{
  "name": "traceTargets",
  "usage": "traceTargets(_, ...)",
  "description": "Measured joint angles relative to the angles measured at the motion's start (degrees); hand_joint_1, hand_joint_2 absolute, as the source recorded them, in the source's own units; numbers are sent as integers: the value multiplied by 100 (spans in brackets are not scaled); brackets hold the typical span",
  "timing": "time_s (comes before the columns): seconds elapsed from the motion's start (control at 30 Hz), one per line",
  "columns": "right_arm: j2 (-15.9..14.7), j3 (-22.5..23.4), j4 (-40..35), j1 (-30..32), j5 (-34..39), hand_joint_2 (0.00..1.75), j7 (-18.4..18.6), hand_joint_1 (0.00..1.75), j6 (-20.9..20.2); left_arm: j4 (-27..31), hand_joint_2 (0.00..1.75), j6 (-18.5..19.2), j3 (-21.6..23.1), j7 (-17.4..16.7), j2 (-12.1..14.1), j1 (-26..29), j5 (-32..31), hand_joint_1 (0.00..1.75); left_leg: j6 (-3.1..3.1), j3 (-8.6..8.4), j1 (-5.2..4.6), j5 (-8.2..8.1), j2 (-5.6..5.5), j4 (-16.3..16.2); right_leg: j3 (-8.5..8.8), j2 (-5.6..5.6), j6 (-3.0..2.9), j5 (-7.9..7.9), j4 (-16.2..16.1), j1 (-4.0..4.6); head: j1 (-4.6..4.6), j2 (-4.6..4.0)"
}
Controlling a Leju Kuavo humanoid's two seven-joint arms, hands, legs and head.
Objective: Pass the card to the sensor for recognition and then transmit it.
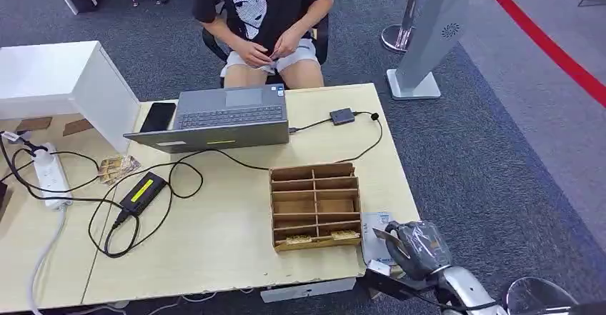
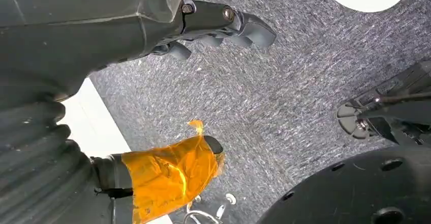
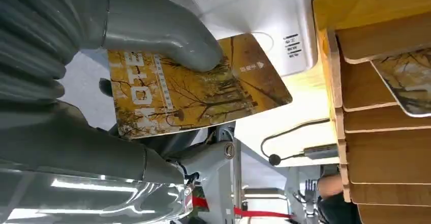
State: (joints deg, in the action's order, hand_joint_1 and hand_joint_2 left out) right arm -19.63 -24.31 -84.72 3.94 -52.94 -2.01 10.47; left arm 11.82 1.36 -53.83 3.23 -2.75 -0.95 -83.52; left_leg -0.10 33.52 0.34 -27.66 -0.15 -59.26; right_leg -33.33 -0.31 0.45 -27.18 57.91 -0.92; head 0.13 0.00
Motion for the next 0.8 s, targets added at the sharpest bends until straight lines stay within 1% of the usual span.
traceTargets(0.03, 0, -2, 5, 0, -4, 175, 2, 175, 13, 0, 175, 0, 0, 0, 0, 0, -2, 0, 0, -1, 0, 0, 0, 0, 1, 0, 0, 0, 0, 0, 0, 0)
traceTargets(0.07, 0, -4, 5, 0, -7, 175, 7, 171, 31, 0, 175, 0, 0, 0, 0, 0, -7, 0, 0, -1, 0, 0, 0, 0, 1, 0, 0, 0, 0, 0, 0, 2)
traceTargets(0.1, 0, -4, 5, 1, -11, 175, 9, 171, 48, 0, 175, 0, 0, 0, 0, 0, -9, 0, 0, -1, 0, 0, 0, 0, 1, 0, 0, 0, 0, 0, 0, 0)
traceTargets(0.13, 2, -4, 5, 2, -13, 175, 15, 175, 61, 0, 175, 0, 0, 0, 0, 0, -11, 0, 0, -1, 0, 0, 0, 0, 1, 0, 0, 0, 0, 0, 0, 2)
traceTargets(0.17, 2, -2, 4, 6, -26, 175, 15, 175, 92, 0, 175, 0, 0, 0, 0, 0, -13, 0, 0, -1, 0, 0, 0, 0, 1, 0, 0, 0, 0, 0, 0, 0)
traceTargets(0.27, 0, 26, -41, 23, -65, 175, 13, 173, 240, 0, 175, 0, 0, 0, 0, 1, -15, 0, 0, -1, -1, 0, 0, 0, 0, 0, 0, 0, 0, 0, 0, 0)
traceTargets(0.3, 0, 50, -88, 29, -110, 175, 2, 175, 317, 0, 175, -4, 0, 0, 0, 2, -17, 0, 0, -1, 0, 0, 0, 0, 0, 0, 0, 0, 0, 0, 0, 0)
traceTargets(0.33, 0, 92, -148, 32, -112, 175, -4, 175, 376, 0, 175, -7, 0, 0, 0, 1, -26, 0, 0, -1, -1, 0, 0, 0, 0, 0, 0, 0, 0, 0, 0, 0)
traceTargets(0.37, 0, 133, -218, 32, -123, 175, -4, 171, 419, 0, 175, -7, -2, 0, 0, 1, -31, 0, 0, -1, -1, 0, 0, 0, 0, 0, 0, 0, 0, 0, 0, 0)
traceTargets(0.43, 0, 228, -354, 30, -125, 175, -24, 171, 488, 0, 175, -7, 0, 0, 0, 2, -35, 0, 0, -1, 0, 0, 0, 0, 0, 0, 0, 0, 0, 0, 0, 2)
traceTargets(0.47, 0, 282, -435, 22, -140, 175, -39, 169, 492, 0, 175, -7, 0, 0, 0, 1, -50, 0, 0, 0, 0, 0, 0, 0, 0, 0, 0, 0, 0, 0, -2, 0)
traceTargets(0.57, 0, 435, -614, -59, -317, 175, -99, 171, 498, 0, 175, -4, 0, 0, 0, 1, -98, 0, 0, 1, 0, 0, 1, 0, 1, 0, 0, 0, 1, 0, 0, 0)
traceTargets(0.63, 4, 444, -660, -249, -461, 175, -116, 171, 444, 0, 175, 11, 0, -9, 0, -5, -138, 0, 2, 1, 0, 2, 10, 0, 1, 10, 0, 1, 2, 0, 0, 2)
traceTargets(0.7, 22, 417, -651, -525, -444, 175, -162, 171, 273, 0, 175, 22, 2, -13, 2, -19, -192, 0, -1, 1, 0, 5, 12, 0, 3, 11, -1, 3, 3, 0, 2, 0)
traceTargets(0.8, 87, 228, -438, -1249, -357, 175, -142, 175, -147, 0, 175, 79, 22, -13, 11, -44, -290, 0, -6, -3, 0, 13, 30, 1, 0, 31, -6, 17, 5, 0, 0, 0)
